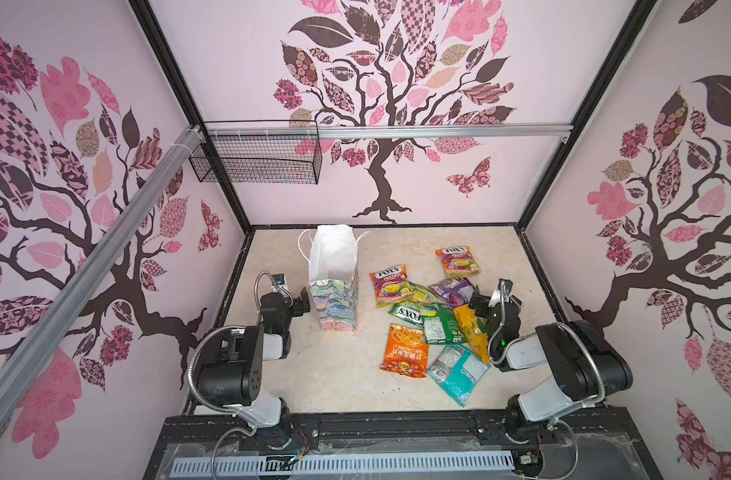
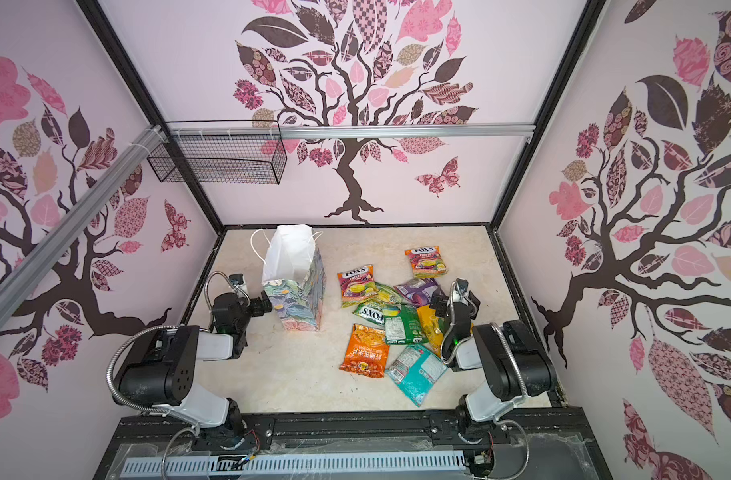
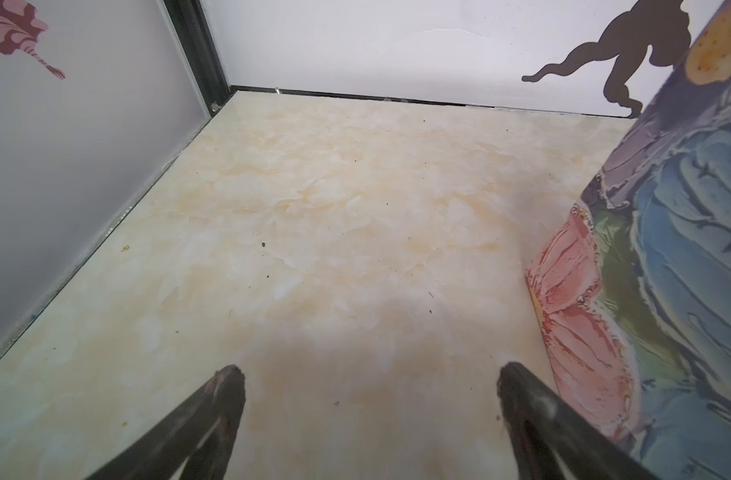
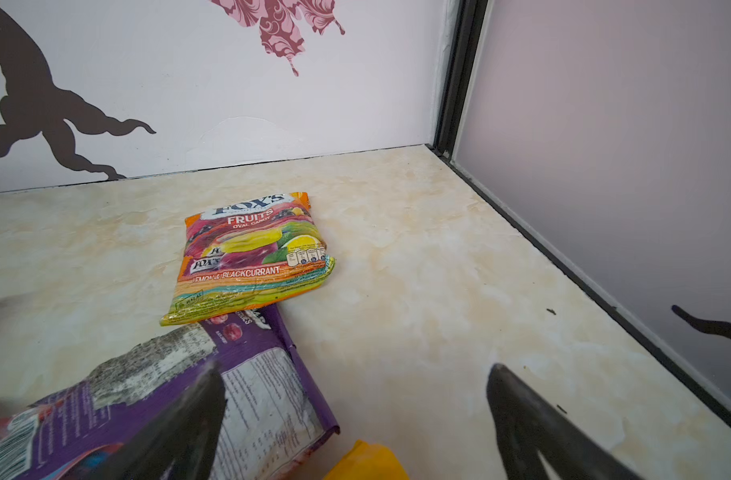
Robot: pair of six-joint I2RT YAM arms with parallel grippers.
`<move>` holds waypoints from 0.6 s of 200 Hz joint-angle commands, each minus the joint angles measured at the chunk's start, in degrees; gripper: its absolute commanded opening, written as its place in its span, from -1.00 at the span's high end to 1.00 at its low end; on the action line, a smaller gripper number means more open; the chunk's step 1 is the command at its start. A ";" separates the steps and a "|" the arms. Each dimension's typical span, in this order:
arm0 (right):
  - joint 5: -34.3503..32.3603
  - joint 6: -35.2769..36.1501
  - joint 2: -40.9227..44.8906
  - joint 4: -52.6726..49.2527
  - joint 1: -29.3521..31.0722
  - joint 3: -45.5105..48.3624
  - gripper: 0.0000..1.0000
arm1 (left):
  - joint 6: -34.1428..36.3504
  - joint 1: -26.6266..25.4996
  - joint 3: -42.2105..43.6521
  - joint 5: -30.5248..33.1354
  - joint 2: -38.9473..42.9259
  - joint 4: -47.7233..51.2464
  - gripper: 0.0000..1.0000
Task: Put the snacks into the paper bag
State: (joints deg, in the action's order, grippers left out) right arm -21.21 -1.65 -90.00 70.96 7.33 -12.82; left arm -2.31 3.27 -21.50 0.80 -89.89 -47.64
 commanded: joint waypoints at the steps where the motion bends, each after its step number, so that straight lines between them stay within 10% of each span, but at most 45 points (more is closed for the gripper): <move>1: -0.06 -0.11 0.16 0.21 0.17 -1.68 -0.99 | 0.34 -0.20 -1.00 -0.09 0.71 -1.05 -0.97; 120: 0.23 -0.39 0.00 -0.75 -0.06 -2.13 -0.99 | 0.34 -0.24 -1.10 -0.17 0.68 -0.85 -0.97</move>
State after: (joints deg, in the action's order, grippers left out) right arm -21.19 -1.67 -90.00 70.94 7.33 -12.84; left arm -2.31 3.27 -21.50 0.80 -89.89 -47.64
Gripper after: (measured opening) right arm 0.995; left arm 0.983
